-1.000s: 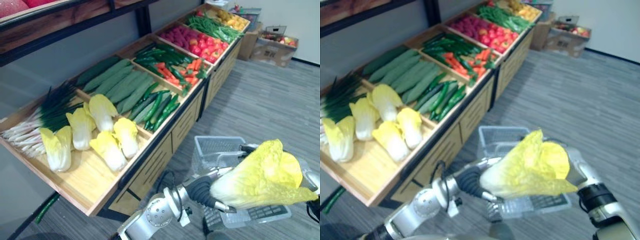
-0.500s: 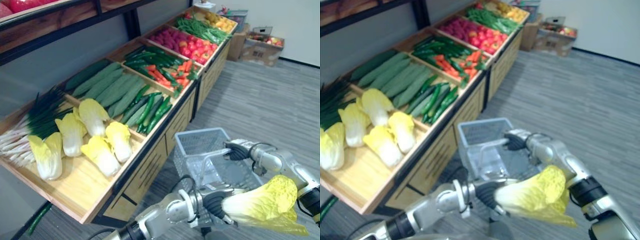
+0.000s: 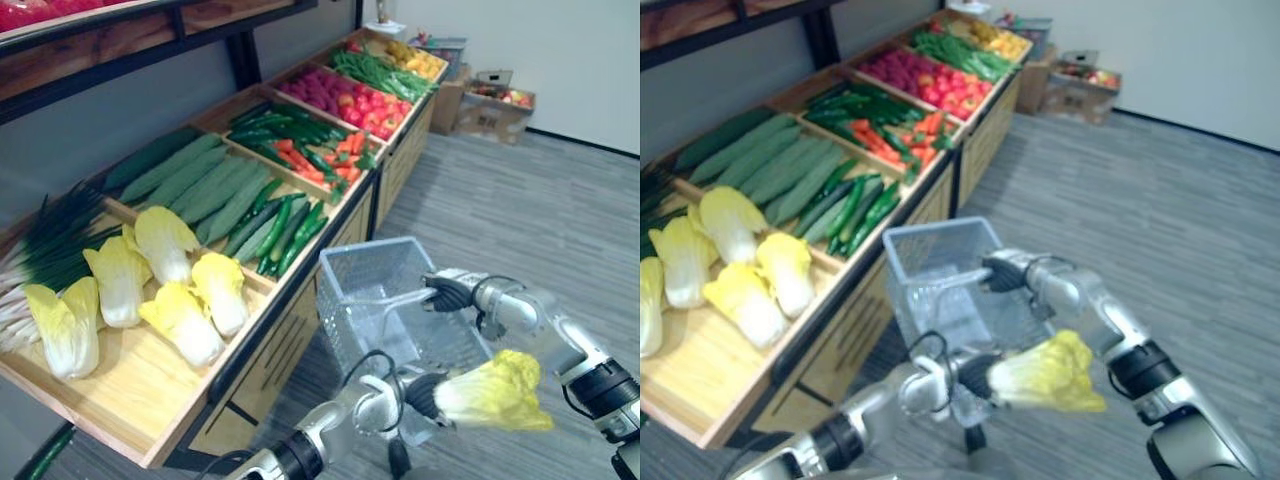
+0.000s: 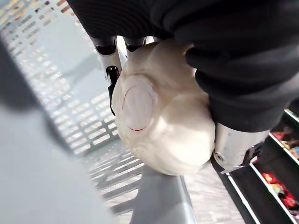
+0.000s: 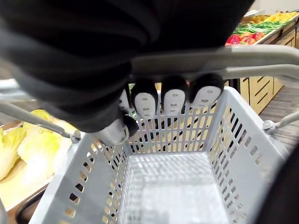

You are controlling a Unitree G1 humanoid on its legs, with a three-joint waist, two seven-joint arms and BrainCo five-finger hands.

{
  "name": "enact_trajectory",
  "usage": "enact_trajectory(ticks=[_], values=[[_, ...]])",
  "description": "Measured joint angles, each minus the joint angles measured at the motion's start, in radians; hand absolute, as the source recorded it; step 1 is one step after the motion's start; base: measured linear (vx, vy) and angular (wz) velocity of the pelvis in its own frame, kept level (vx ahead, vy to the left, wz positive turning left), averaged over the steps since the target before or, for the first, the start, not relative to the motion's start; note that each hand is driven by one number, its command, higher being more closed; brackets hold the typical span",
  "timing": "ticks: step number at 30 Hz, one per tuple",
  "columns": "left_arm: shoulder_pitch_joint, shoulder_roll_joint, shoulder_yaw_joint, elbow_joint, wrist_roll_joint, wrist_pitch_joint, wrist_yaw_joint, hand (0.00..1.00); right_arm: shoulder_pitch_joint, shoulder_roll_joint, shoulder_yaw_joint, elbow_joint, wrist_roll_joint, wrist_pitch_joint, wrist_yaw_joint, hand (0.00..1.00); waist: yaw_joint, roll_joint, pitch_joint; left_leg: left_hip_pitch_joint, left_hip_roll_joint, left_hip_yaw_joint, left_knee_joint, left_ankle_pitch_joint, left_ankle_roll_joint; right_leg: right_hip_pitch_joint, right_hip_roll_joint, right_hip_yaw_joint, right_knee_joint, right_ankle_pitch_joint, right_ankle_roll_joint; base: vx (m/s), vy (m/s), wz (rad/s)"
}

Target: Pick vegetable in the basket

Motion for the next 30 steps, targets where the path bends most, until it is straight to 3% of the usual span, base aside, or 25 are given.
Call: enact_trajectory(ticks=[10, 22, 28, 29, 30], values=[[-0.015, -0.069, 0.131, 0.165, 0.069, 0.079, 0.065, 1.0, 0.006, 0.013, -0.006, 0.028, 0.004, 0.01, 0.019, 1.0, -0.025, 0.0, 0.0, -0.007, -0.008, -0.02, -0.001, 0.001, 0.002, 0.0, 0.0, 0.011, -0.012, 0.001, -0.001, -0.04, 0.015, 0.0], [-0.039, -0.095, 0.247, 0.21, 0.106, 0.106, 0.071, 1.0, 0.111, 0.013, -0.08, 0.026, 0.1, 0.008, 0.074, 1.0, -0.023, 0.002, 0.003, -0.041, -0.02, -0.139, -0.002, -0.002, 0.006, -0.003, -0.017, -0.015, -0.019, 0.002, 0.001, -0.05, 0.002, 0.1], [-0.04, -0.108, 0.284, 0.213, 0.128, 0.121, 0.09, 1.0, 0.126, 0.012, -0.082, 0.021, 0.111, 0.008, 0.076, 1.0, -0.023, 0.006, 0.007, -0.053, -0.025, -0.149, -0.002, -0.005, 0.01, -0.006, -0.024, -0.016, -0.021, 0.004, 0.003, -0.05, 0.002, 0.03], [-0.041, -0.111, 0.292, 0.218, 0.131, 0.122, 0.093, 0.0, 0.127, 0.012, -0.082, 0.021, 0.112, 0.008, 0.076, 1.0, -0.023, 0.009, 0.01, -0.054, -0.026, -0.152, -0.002, -0.005, 0.01, -0.006, -0.025, -0.017, -0.021, 0.004, 0.004, -0.02, 0.001, 0.03], [-0.044, -0.113, 0.297, 0.224, 0.131, 0.122, 0.096, 0.0, 0.129, 0.012, -0.082, 0.021, 0.113, 0.008, 0.077, 1.0, -0.023, 0.01, 0.011, -0.055, -0.027, -0.156, -0.002, -0.005, 0.01, -0.006, -0.025, -0.018, -0.021, 0.004, 0.003, -0.02, -0.003, 0.04]])
